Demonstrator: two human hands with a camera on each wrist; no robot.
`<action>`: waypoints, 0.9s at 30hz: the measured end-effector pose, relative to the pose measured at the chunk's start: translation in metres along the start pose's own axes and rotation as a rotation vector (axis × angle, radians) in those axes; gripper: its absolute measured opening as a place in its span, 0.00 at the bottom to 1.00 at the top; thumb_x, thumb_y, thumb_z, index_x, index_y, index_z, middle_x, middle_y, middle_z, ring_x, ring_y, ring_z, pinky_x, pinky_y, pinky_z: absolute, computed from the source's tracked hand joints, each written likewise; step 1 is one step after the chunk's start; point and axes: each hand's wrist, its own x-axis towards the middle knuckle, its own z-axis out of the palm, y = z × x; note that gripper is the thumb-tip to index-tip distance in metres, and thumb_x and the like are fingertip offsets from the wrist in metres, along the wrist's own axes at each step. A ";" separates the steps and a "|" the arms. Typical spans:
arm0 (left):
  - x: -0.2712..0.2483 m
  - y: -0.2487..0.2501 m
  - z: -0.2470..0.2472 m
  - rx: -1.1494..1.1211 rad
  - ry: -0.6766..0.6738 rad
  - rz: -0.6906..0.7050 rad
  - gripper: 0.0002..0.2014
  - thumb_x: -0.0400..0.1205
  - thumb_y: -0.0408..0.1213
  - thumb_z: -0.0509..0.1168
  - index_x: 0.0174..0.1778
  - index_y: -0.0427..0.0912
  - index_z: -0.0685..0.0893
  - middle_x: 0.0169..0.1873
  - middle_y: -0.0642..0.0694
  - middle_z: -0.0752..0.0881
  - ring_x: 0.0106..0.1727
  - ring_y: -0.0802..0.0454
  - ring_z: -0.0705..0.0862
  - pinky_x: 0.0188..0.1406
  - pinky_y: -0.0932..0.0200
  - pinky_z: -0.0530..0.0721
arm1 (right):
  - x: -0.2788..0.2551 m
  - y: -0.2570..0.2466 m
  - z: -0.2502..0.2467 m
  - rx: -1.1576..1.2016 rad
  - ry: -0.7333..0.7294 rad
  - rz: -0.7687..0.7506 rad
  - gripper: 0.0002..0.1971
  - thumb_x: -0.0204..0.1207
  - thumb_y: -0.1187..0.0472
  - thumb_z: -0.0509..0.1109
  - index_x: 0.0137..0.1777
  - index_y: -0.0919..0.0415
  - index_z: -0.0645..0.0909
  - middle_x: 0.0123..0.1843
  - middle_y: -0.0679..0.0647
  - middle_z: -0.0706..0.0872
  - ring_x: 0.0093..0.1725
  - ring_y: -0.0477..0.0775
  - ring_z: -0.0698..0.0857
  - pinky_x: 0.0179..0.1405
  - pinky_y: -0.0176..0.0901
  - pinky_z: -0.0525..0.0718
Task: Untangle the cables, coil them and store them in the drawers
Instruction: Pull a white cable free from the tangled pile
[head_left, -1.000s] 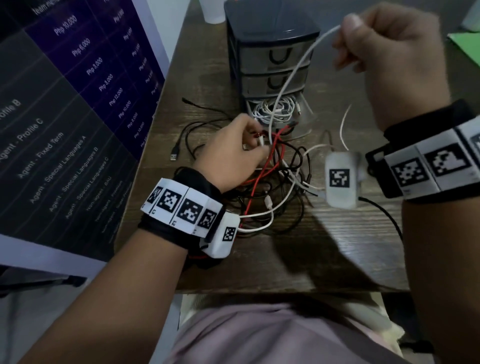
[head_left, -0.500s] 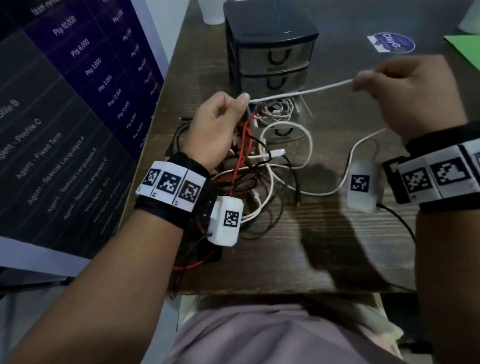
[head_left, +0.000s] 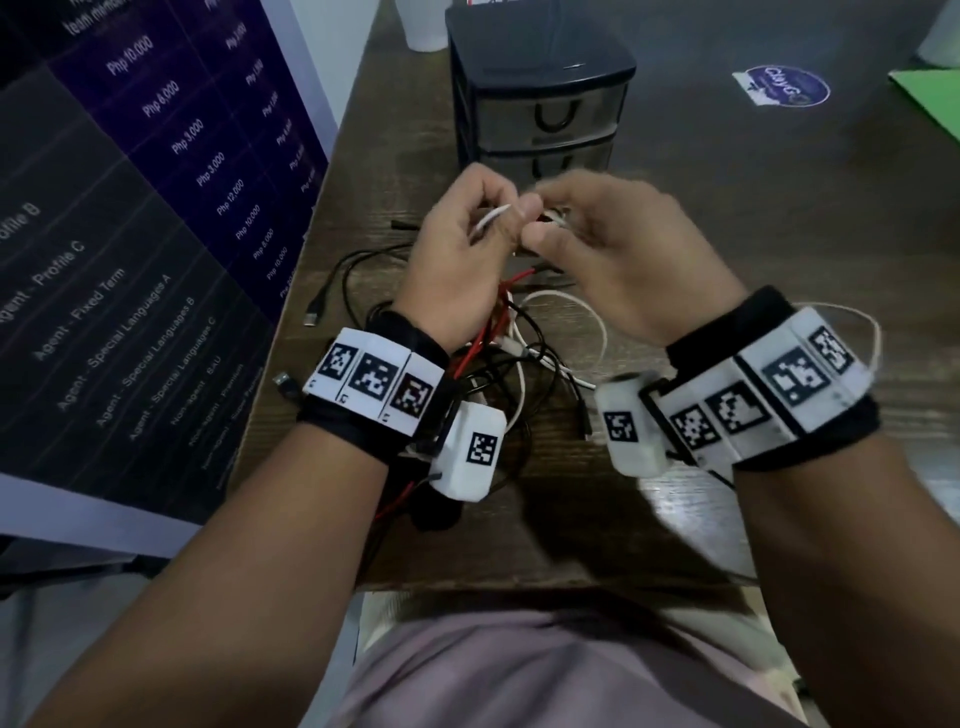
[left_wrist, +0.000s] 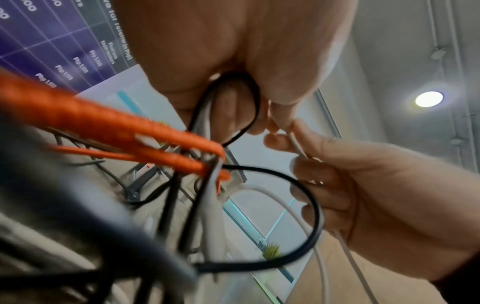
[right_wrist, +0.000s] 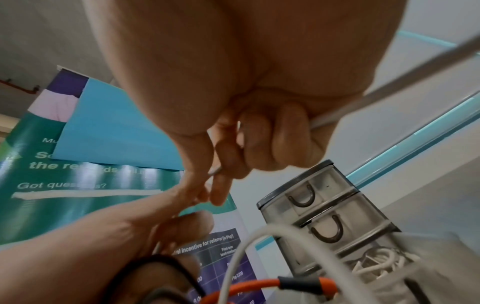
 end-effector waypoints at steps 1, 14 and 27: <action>0.000 0.000 -0.002 0.013 -0.014 0.003 0.09 0.86 0.34 0.64 0.45 0.32 0.79 0.36 0.37 0.77 0.37 0.54 0.74 0.37 0.64 0.75 | 0.001 0.001 -0.002 -0.023 0.001 0.007 0.10 0.82 0.49 0.70 0.55 0.52 0.87 0.32 0.39 0.82 0.35 0.33 0.82 0.35 0.27 0.75; -0.011 -0.009 -0.023 0.072 -0.224 -0.184 0.06 0.80 0.28 0.71 0.46 0.45 0.86 0.39 0.44 0.82 0.41 0.51 0.81 0.45 0.54 0.84 | 0.005 0.019 -0.036 0.105 0.445 0.056 0.09 0.79 0.47 0.71 0.45 0.49 0.88 0.33 0.44 0.85 0.31 0.36 0.78 0.32 0.24 0.72; -0.010 0.021 -0.029 0.219 -0.257 -0.230 0.15 0.86 0.45 0.65 0.41 0.36 0.77 0.37 0.38 0.86 0.33 0.50 0.84 0.38 0.58 0.84 | 0.008 0.012 -0.040 0.148 0.456 -0.076 0.13 0.83 0.50 0.67 0.48 0.58 0.88 0.30 0.42 0.78 0.30 0.40 0.73 0.31 0.32 0.70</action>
